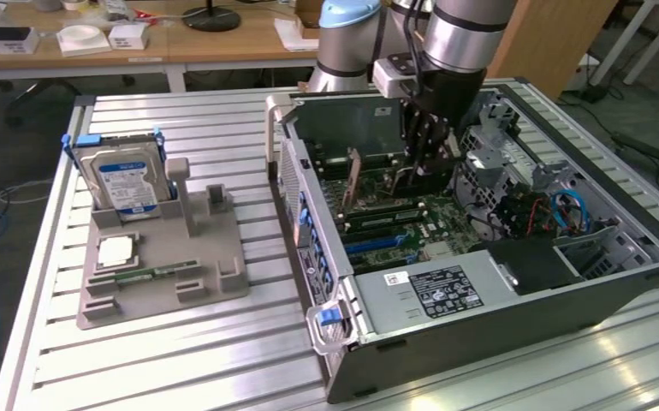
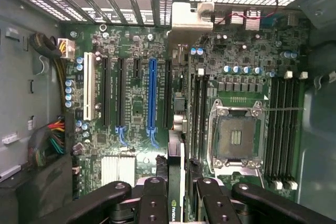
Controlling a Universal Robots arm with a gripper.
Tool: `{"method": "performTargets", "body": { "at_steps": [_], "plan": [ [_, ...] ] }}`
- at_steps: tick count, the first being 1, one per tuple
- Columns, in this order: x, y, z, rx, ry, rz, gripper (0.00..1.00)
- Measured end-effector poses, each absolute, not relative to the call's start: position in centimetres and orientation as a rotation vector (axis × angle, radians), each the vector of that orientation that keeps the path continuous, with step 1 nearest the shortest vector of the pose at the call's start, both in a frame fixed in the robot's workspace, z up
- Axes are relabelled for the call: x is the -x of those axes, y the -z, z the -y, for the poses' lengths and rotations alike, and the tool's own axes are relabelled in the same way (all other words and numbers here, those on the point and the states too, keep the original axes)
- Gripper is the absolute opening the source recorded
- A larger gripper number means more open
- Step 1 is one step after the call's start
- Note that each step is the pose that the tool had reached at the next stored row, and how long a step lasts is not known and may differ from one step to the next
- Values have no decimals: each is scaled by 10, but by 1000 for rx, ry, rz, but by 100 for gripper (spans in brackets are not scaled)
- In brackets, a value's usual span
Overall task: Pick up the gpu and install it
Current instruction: 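Insert the gpu into the slot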
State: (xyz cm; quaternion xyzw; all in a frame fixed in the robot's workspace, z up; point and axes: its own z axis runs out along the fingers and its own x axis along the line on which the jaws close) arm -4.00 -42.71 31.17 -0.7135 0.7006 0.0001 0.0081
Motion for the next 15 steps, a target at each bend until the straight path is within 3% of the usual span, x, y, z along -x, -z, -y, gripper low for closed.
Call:
{"method": "performTargets", "body": {
  "at_steps": [8,15],
  "plan": [
    [40,-311,433,2260,19,-2195,26],
    [42,-304,437,2256,5,-2186,26]
  ]
}}
